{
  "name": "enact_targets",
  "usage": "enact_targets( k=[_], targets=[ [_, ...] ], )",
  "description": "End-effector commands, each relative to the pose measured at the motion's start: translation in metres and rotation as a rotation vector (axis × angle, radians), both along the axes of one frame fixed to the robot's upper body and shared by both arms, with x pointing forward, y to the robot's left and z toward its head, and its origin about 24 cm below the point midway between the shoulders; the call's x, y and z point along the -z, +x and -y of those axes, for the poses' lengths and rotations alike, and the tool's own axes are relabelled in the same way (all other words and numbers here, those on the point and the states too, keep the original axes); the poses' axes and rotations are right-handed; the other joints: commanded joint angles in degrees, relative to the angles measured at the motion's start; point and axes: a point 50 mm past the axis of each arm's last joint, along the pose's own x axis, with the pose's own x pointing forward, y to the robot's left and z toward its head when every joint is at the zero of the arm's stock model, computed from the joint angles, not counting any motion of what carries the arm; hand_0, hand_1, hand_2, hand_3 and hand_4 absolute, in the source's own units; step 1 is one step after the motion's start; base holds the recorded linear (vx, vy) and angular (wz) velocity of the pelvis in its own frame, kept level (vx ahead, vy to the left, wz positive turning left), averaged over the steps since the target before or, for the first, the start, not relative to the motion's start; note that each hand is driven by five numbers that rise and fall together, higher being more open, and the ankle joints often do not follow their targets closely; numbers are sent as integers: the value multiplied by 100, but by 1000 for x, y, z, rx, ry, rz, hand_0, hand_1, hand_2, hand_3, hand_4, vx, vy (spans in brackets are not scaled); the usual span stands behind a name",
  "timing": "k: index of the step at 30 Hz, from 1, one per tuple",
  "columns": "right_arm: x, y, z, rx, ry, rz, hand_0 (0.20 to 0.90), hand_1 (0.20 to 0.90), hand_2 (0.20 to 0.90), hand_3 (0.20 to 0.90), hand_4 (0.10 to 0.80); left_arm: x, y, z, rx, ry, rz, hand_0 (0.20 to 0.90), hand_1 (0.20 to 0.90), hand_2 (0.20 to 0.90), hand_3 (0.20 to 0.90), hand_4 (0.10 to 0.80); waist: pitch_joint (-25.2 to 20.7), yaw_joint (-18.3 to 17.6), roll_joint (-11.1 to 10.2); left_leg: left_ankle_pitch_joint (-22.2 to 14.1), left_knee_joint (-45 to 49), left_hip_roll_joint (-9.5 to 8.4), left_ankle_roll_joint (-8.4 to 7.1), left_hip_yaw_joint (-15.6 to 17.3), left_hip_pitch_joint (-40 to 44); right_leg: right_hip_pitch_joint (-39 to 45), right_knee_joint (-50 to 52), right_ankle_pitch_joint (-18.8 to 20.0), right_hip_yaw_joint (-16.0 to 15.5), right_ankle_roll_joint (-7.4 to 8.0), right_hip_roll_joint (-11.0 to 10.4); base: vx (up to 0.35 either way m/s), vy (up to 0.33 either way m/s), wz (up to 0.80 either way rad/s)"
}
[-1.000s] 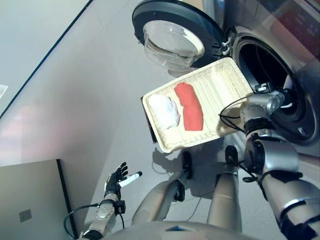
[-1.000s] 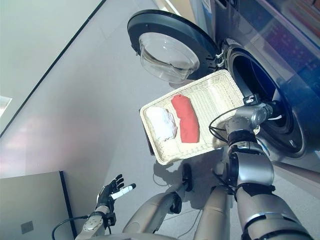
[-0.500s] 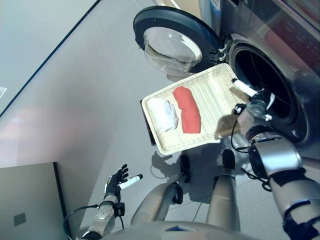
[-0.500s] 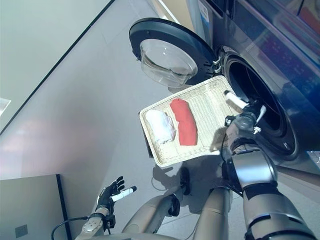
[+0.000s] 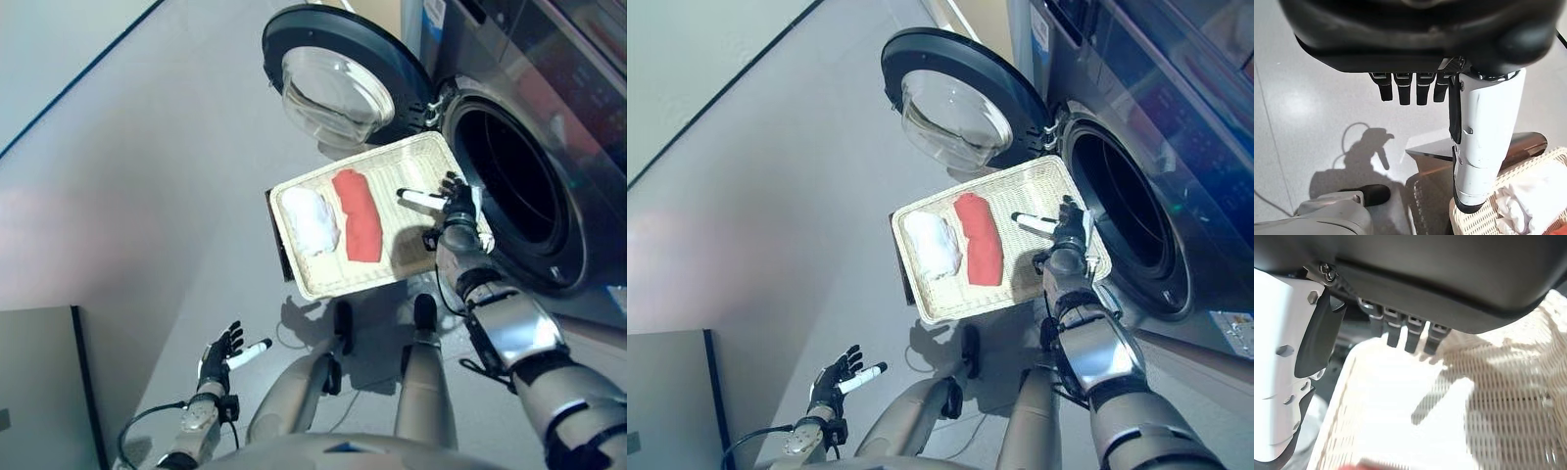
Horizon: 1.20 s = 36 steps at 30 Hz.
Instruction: Pick up the clothes and place them into the washing machine
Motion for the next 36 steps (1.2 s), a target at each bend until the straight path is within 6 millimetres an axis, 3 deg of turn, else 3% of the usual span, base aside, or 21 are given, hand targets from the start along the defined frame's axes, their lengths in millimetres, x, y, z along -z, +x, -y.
enact_targets(
  k=[1,2,4,8,16,19,29,30,35,36],
  targets=[
    [-31,15,-11,-86,-98,129,900,900,900,900,800,-5,1,-38,-116,85,12,900,900,900,900,800,81,39,-135,-142,391,151,-473,-152,-392,632,-576,131,-306,-199,-26,11,-51,4],
    [-18,9,-12,-98,-122,84,900,900,900,900,800,-4,0,-38,-120,87,5,900,900,900,900,800,94,32,-235,-145,389,160,-476,-193,-327,747,-642,151,-353,-190,-33,8,-54,4],
    [-13,7,-13,-110,-141,62,900,900,900,900,800,-4,1,-39,-121,96,3,900,900,900,900,800,115,26,-280,-143,391,164,-478,-214,-291,806,-667,161,-379,-185,-36,6,-45,5],
    [14,-9,-6,-59,-224,-55,900,900,900,900,800,-6,5,-45,-147,125,3,900,900,900,900,800,203,41,-531,-102,347,187,-492,-345,-118,1119,-846,206,-556,-174,-46,14,-59,9],
    [57,-39,-6,-12,-204,-190,900,900,900,900,800,-8,7,-47,-170,153,15,900,900,900,900,800,239,207,-951,-25,227,260,-534,-569,107,1614,-1222,315,-874,-129,-89,37,-58,17],
    [65,-43,-11,-19,-186,-213,900,900,900,900,800,-9,10,-48,-166,160,22,900,900,900,900,800,278,272,-1060,-16,252,244,-528,-646,110,1697,-1247,320,-974,-125,-110,15,-34,23],
    [44,-24,-21,-21,-209,-157,900,900,900,900,800,-21,20,-68,-202,219,72,900,900,900,900,800,636,457,-1203,-81,636,129,-503,-780,-263,1356,-791,180,-1168,-176,-148,-38,2,13],
    [30,-15,-20,1,-216,-117,900,900,900,900,800,-26,25,-74,-214,236,94,900,900,900,900,800,749,499,-1215,-152,878,116,-508,-782,-476,1173,-564,103,-1208,-202,-159,-42,0,14],
    [11,-5,-11,65,-219,-78,900,900,900,900,800,-35,36,-77,-221,251,139,900,900,900,900,800,895,591,-1197,-317,1345,108,-514,-842,-888,798,-90,-91,-1306,-253,-181,1,-8,21],
    [-1,0,-5,93,-233,-65,900,900,900,900,800,-39,40,-77,-214,256,164,900,900,900,900,800,924,649,-1185,-592,1608,95,-528,-881,-1021,679,195,-364,-1296,-242,-174,96,-18,25]
  ],
)
